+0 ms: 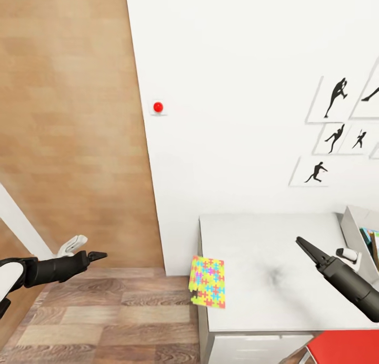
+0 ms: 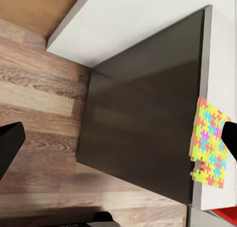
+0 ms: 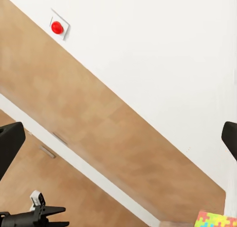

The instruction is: Put all the toys in the child's room - the three board games (two on the bed and one on the table), the two jigsaw puzzles on the table, and the tennis ball on the table - inside the toy box on the table in the child's room.

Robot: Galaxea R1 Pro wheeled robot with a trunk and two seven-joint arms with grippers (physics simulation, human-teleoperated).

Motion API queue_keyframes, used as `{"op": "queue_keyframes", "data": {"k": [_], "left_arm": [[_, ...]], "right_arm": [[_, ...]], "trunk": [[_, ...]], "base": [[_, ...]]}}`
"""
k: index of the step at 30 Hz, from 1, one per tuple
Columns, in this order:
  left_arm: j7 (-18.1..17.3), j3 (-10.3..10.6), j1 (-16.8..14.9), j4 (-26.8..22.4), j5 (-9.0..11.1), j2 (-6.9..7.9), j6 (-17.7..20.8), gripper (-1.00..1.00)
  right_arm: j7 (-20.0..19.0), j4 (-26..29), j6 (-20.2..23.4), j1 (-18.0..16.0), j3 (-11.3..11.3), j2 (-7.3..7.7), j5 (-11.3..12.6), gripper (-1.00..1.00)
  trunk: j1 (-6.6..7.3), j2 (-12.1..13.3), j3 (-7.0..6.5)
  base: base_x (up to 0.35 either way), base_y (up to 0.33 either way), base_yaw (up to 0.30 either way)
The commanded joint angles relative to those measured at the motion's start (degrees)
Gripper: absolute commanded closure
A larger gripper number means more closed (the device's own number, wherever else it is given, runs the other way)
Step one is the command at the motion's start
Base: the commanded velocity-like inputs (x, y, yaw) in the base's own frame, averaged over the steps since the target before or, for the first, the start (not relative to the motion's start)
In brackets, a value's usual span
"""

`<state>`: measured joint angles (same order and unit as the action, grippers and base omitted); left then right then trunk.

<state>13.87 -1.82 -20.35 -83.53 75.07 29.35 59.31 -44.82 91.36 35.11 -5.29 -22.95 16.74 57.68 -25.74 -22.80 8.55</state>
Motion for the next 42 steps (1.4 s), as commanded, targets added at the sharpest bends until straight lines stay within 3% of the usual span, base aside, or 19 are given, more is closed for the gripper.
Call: {"op": "queue_keyframes", "data": {"k": [1,16,20,30,34,37,39,42], "left_arm": [[0.57,-0.03,-0.05,-0.05,0.60,0.01,0.19,-1.00],[0.56,-0.03,-0.04,-0.05,0.60,0.01,0.19,-1.00],[0.62,1.44,-0.08,-0.05,0.59,0.00,0.14,-1.00],[0.69,2.54,-0.12,-0.05,0.57,-0.39,0.11,-1.00],[0.70,2.94,-0.19,0.06,0.13,-2.33,0.13,-1.00],[0.66,3.12,-0.28,0.41,-0.39,-3.63,0.20,-1.00],[0.64,3.69,-0.34,1.30,-0.55,-5.32,0.30,-1.00],[0.61,4.97,-0.72,7.00,-0.76,-7.81,0.35,-1.00]], "right_arm": [[-0.01,-0.02,0.42,-0.06,-0.18,0.02,0.33,-1.00],[-0.01,-0.04,0.48,-0.04,-0.75,-0.08,0.33,-1.00],[0.07,0.03,0.57,-0.03,-0.78,0.06,0.33,-1.00],[0.06,0.04,0.61,-0.03,-0.79,0.04,0.36,-1.00],[-0.77,0.10,0.72,-0.01,-0.78,0.03,0.41,-1.00],[-3.17,0.12,0.93,-0.05,-0.78,-0.02,0.46,-1.00],[-6.14,0.23,1.18,-0.04,-0.78,-0.03,0.50,-1.00],[-9.39,0.40,2.40,-0.06,-0.54,-0.20,0.64,-1.00]], "trunk": [[-0.04,-0.12,0.06],[-0.04,-0.12,-0.47],[-0.04,-0.12,-0.47],[-0.04,-0.12,-0.47],[-0.04,-0.12,-0.47],[-0.04,-0.12,-0.47],[-0.04,-0.12,-0.47],[-0.04,-0.12,-0.47]], "base": [[0.085,-0.050,0.000],[0.152,-0.019,0.000],[0.008,-0.190,0.000],[0.001,-0.146,0.000],[0.015,-0.205,0.000],[0.009,-0.065,0.000],[0.003,-0.024,0.000],[0.001,-0.009,0.000]]}}
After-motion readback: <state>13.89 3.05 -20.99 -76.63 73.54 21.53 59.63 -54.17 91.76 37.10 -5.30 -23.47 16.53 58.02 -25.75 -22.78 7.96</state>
